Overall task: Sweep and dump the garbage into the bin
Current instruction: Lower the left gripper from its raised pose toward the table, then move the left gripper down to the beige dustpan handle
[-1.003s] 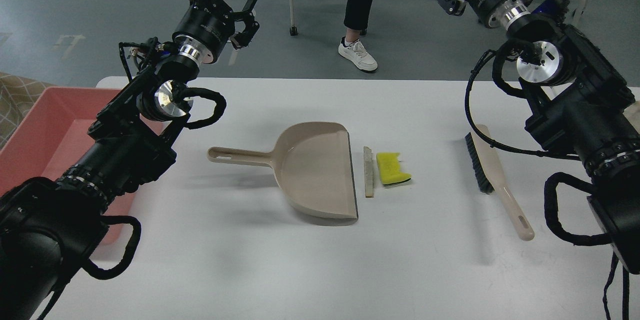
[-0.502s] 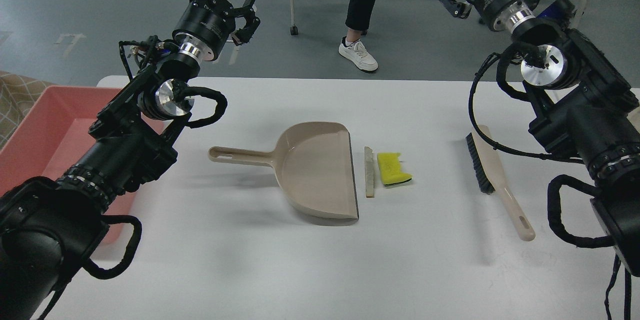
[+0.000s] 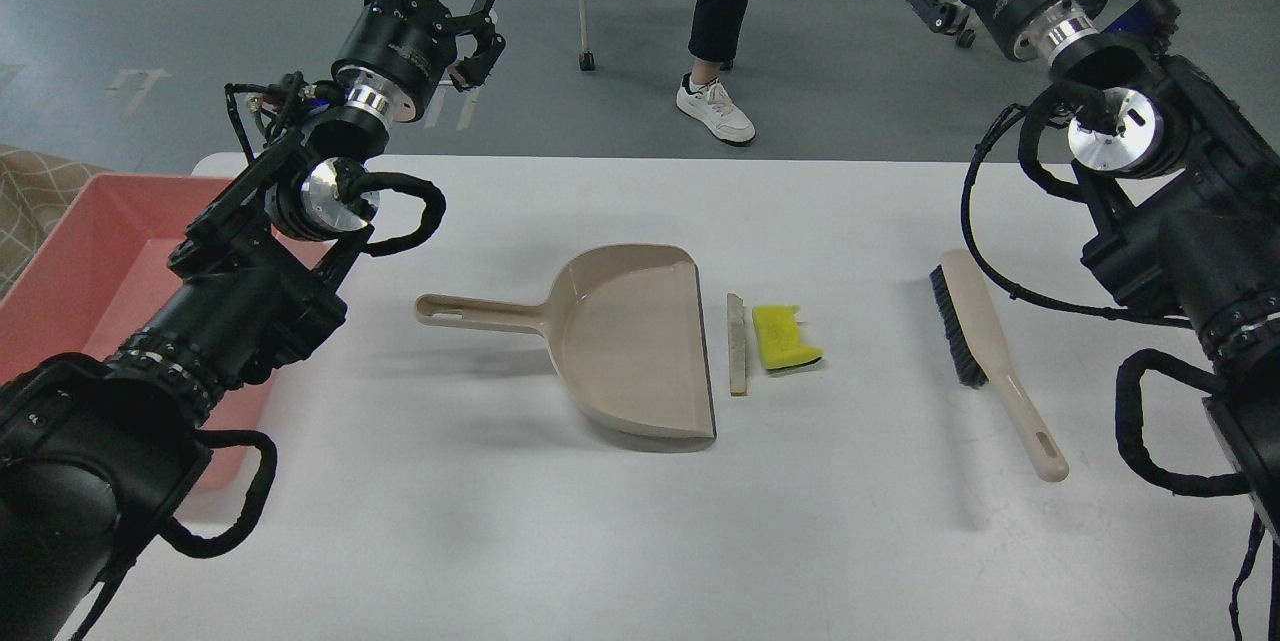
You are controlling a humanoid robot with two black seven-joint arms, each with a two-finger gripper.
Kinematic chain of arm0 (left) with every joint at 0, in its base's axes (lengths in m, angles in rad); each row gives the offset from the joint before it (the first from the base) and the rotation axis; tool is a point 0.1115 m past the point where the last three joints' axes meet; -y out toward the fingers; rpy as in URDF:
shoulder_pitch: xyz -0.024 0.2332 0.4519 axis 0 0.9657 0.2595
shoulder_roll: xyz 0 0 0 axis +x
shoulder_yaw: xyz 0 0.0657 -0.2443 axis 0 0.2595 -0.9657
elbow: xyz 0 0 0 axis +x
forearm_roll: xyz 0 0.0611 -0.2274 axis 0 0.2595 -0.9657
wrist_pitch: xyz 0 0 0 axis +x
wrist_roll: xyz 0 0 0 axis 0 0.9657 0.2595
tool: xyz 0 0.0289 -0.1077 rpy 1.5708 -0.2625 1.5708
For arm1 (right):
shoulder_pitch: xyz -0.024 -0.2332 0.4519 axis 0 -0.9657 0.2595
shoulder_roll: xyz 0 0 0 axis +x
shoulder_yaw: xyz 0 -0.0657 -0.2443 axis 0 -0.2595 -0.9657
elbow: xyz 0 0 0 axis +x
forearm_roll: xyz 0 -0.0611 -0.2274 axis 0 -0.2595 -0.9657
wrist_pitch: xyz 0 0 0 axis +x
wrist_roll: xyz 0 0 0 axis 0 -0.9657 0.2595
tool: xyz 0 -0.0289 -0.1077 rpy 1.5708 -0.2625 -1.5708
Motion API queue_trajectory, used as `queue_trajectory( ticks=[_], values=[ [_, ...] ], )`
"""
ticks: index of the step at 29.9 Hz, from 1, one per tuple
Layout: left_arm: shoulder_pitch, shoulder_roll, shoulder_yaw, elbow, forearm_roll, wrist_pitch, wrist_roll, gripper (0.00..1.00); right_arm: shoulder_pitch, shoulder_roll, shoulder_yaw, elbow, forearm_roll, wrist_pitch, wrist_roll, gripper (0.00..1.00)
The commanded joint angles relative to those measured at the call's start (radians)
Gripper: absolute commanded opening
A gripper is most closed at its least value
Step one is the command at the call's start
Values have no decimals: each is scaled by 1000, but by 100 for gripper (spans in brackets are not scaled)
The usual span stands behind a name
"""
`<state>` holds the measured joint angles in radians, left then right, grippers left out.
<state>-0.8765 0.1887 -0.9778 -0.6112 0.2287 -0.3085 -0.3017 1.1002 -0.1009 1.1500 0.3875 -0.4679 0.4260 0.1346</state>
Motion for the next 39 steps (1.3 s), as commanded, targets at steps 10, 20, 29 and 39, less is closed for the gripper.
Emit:
queue_trajectory(
  ticks=[10,20,29,39],
  values=[
    [103,100,22,-283,-14,48,24,98,-55,-26,-1,47,-1,7,49,100],
    [345,284,18,-695,-16,135,127,98,-88,-42,-1,93,-1,5,49,100],
    [724,434,-125,-947,-42,138,122,98,-92,-45,0,93,-1,3,49,100],
    [1079,423,-193,-1154,-5,149,99,98,-97,-46,2,93,-1,2,49,100]
  ],
)
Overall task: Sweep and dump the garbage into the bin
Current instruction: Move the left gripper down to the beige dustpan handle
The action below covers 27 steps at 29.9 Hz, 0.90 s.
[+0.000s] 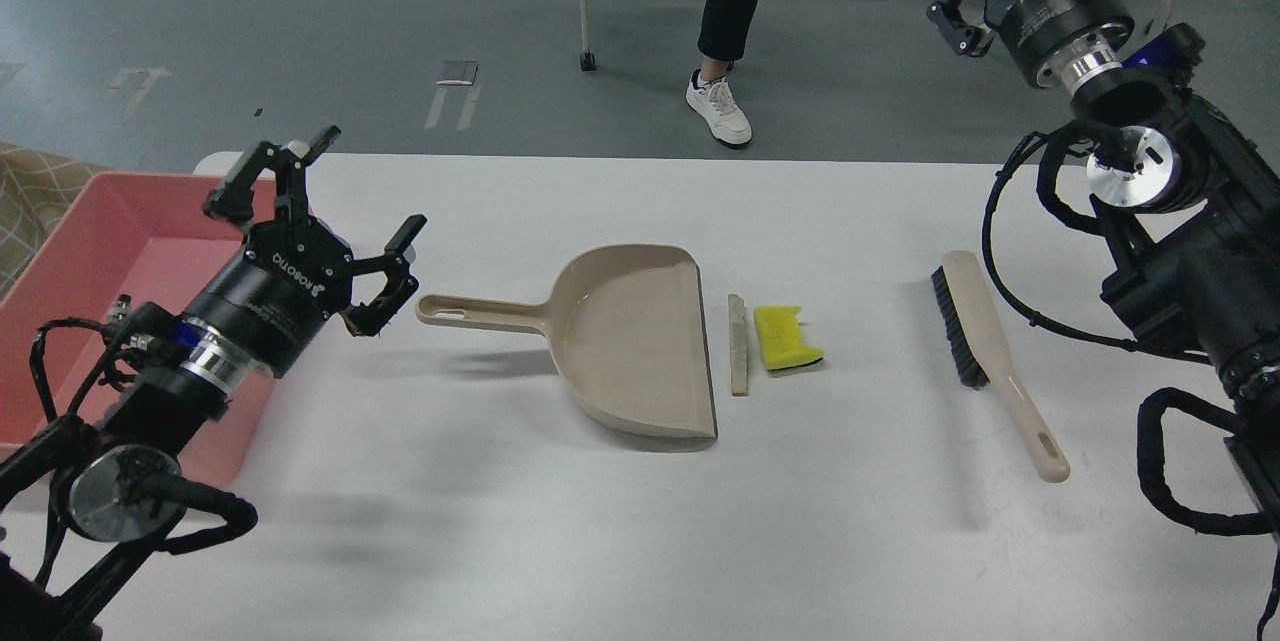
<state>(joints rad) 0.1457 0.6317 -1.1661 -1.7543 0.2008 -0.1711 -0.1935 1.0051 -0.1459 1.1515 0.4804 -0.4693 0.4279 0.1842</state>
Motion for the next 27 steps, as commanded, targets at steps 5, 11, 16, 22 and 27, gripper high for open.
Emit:
queue_trajectory(
  ticks=[5,11,16,22,27],
  values=[
    [92,-38,0,-10,213,36,-101,98,-3,-1,1,0,0,0,0,100],
    [94,-81,17,16,432,113,-135,98,-5,-9,-1,0,0,0,0,100],
    [87,-125,20,42,664,192,-135,98,-5,-26,-1,3,0,0,0,100],
    [58,-173,112,114,868,257,-126,98,-6,-26,-3,4,0,2,0,100],
    [58,-196,137,142,878,260,-124,98,-20,-27,-3,7,0,2,0,100]
  ],
)
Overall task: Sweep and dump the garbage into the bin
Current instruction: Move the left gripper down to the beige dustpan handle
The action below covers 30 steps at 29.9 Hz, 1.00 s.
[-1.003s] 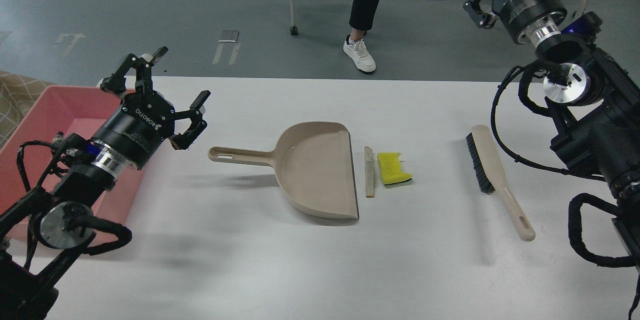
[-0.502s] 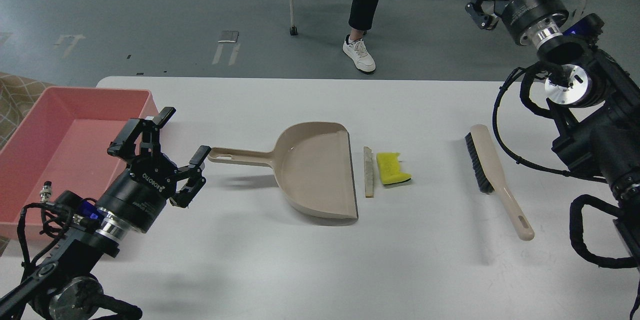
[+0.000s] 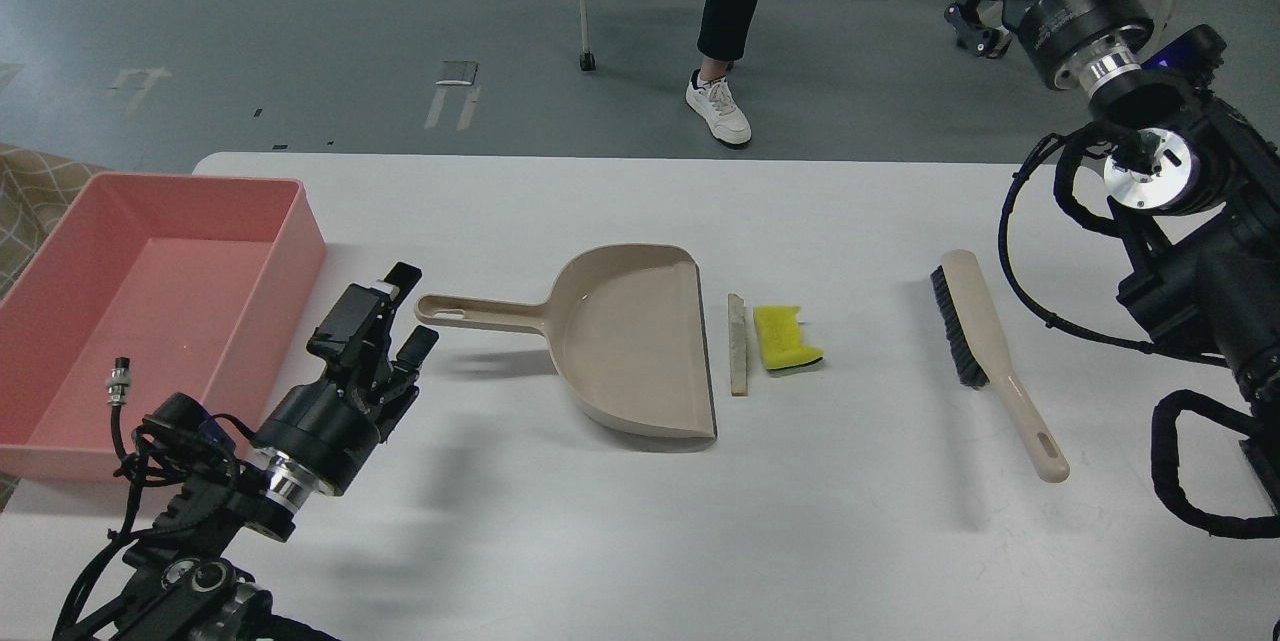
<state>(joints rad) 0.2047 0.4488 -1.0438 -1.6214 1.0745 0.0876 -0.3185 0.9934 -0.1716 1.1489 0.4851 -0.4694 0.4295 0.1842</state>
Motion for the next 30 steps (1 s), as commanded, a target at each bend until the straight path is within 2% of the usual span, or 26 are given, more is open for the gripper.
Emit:
queue_trajectory(
  ticks=[1,6,8,11,18,20,22,30],
  values=[
    [-1,-16,19,9,4,1,1,98,-9,-2,0,3,0,0,0,100],
    [-10,-45,44,40,4,3,16,97,-22,0,0,3,0,0,0,100],
    [-43,-83,54,78,5,23,50,96,-22,3,2,3,0,0,0,100],
    [-65,-96,64,115,7,60,76,96,-21,1,3,4,0,0,0,100],
    [-105,-131,70,173,7,63,82,95,-21,-2,3,4,0,0,-2,100],
    [-119,-143,74,186,7,63,130,96,-21,-2,3,4,0,0,-2,100],
    [-126,-151,74,190,5,66,145,96,-22,-2,3,4,0,0,0,100],
    [-163,-173,71,206,2,86,154,83,-22,-2,3,4,0,0,0,100]
  ],
)
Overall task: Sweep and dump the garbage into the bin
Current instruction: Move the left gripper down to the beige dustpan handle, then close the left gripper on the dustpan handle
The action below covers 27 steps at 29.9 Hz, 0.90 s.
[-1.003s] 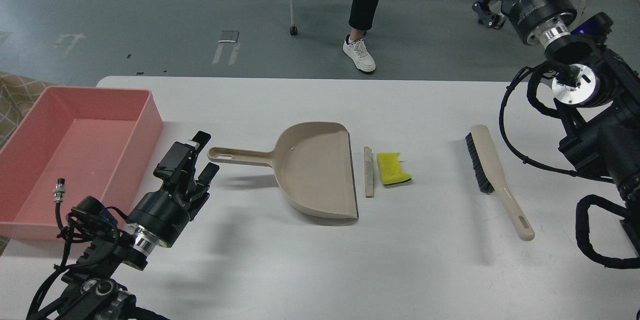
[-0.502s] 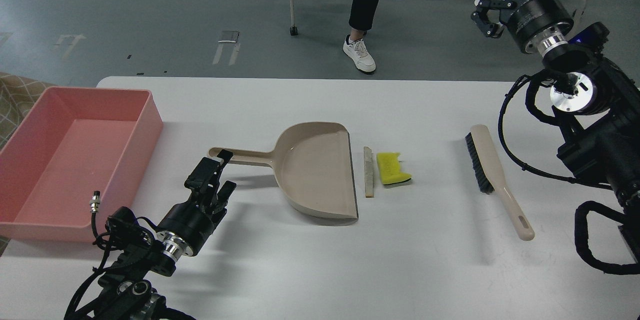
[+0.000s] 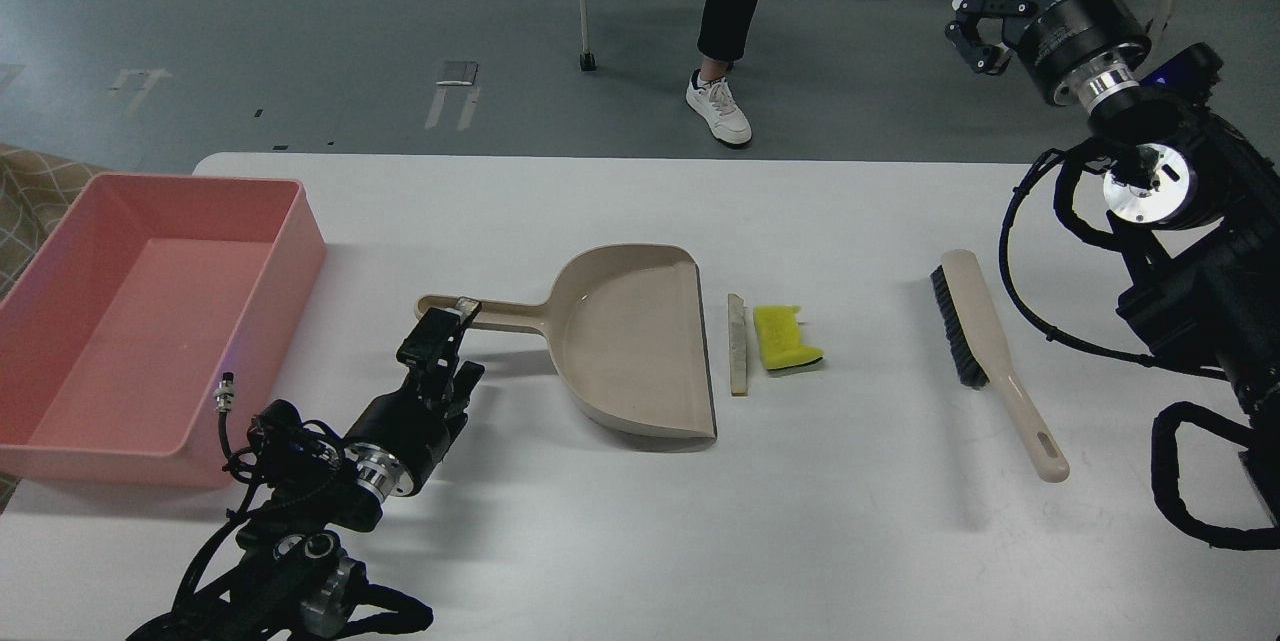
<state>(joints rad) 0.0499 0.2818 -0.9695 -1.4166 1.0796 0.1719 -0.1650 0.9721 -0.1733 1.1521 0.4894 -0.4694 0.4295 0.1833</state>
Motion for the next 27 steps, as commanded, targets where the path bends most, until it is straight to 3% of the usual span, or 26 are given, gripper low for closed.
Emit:
queue_trajectory(
  ticks=[1,8,27],
  values=[
    [-10,-13,-5,1,-3,3,1,81,-1,-2,0,0,0,0,-1,100],
    [-28,-49,-1,4,-4,38,10,73,-1,-12,0,3,0,0,-1,100],
    [-110,-81,-9,117,-15,54,15,73,-6,-14,-5,21,0,-2,-1,100]
  ],
)
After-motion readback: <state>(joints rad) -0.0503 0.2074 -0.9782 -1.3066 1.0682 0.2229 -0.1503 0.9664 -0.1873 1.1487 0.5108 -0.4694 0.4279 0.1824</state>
